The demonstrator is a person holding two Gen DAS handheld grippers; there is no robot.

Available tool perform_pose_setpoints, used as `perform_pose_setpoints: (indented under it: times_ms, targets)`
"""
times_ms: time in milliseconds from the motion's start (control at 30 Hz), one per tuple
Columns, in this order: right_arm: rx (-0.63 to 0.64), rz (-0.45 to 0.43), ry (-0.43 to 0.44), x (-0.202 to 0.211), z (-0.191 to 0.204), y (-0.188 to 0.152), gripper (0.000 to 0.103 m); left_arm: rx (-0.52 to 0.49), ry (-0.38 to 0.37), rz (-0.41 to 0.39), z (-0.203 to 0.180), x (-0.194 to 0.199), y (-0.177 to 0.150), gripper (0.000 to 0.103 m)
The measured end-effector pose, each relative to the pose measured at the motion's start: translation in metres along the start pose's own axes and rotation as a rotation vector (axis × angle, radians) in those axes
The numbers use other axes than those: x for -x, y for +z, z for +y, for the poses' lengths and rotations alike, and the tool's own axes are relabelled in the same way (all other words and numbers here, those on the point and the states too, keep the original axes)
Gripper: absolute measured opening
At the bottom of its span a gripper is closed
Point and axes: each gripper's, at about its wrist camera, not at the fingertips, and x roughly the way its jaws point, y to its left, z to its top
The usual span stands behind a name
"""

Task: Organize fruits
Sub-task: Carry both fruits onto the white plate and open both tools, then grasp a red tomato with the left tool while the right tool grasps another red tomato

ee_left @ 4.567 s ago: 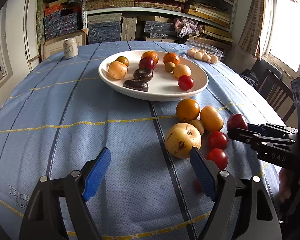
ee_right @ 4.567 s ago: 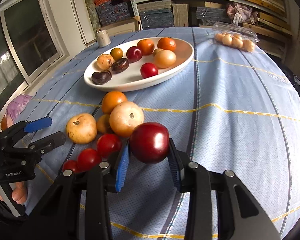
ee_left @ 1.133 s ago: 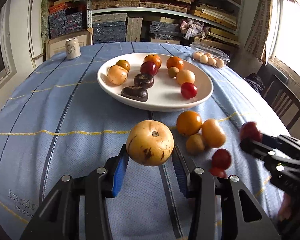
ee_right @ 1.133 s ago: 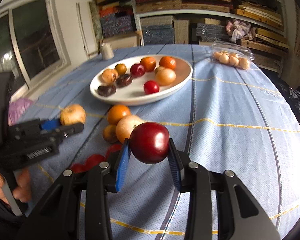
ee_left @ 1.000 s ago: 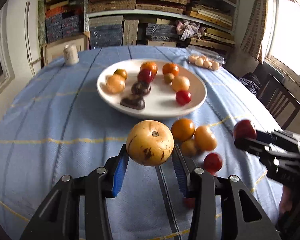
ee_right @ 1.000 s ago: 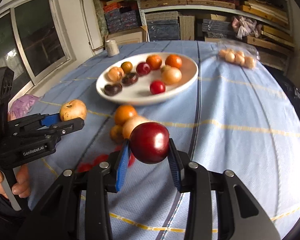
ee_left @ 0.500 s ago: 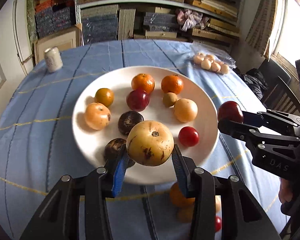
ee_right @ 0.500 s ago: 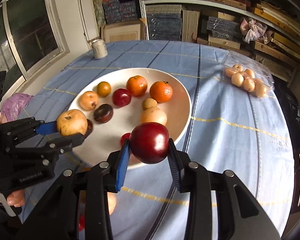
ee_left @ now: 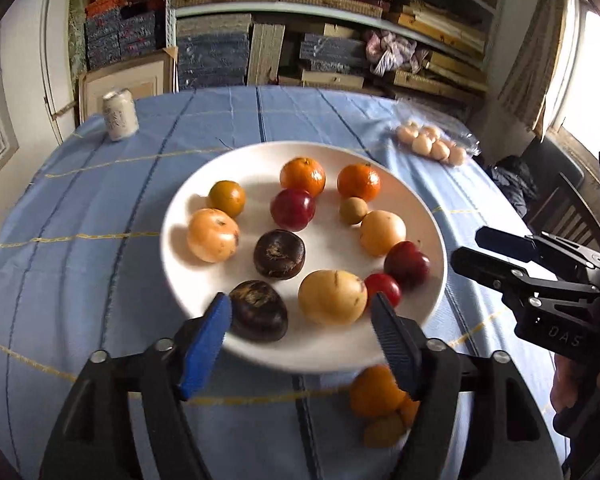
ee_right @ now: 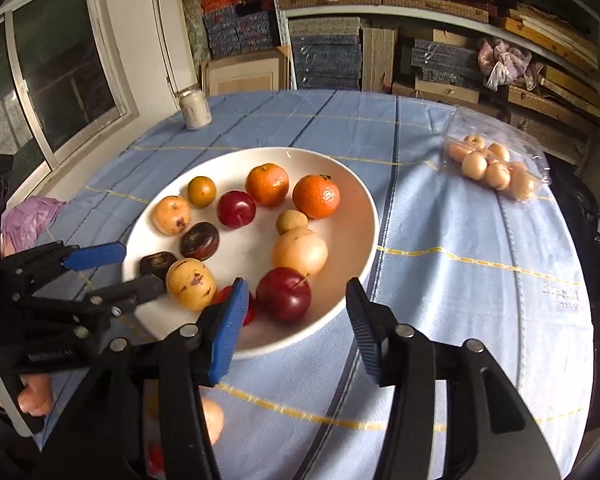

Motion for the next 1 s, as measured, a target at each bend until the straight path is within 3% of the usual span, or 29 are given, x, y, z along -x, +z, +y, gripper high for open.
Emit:
perform_pose_setpoints:
  times_ms: [67,233,433,667,1000]
  targets:
    - [0.01,-0.01,0.018,0.015,0.008,-0.012,0.05,0.003,0.005,-0.027,0.003,0.018,-0.012,0.084]
    - [0.078,-0.005,0.057,0.052,0.046,-0.063,0.05,-0.023,-0.026,-0.01,0.001,0.048,-0.054,0.085]
    - [0.101,0.022,0.052,0.055,0.073,-0.113,0.05,-0.081,-0.035,0.022,-0.004,0.068,-0.112,0.085]
    - [0.028,0.054,0.071,0.04,0.077,-0.124,0.05,-0.104,-0.049,0.063,-0.014,0.066,-0.147,0.085]
    - [0.009,0.05,0.057,0.034,0.076,-0.12,0.047,-0.111,-0.074,0.069,-0.02,0.065,-0.155,0.085]
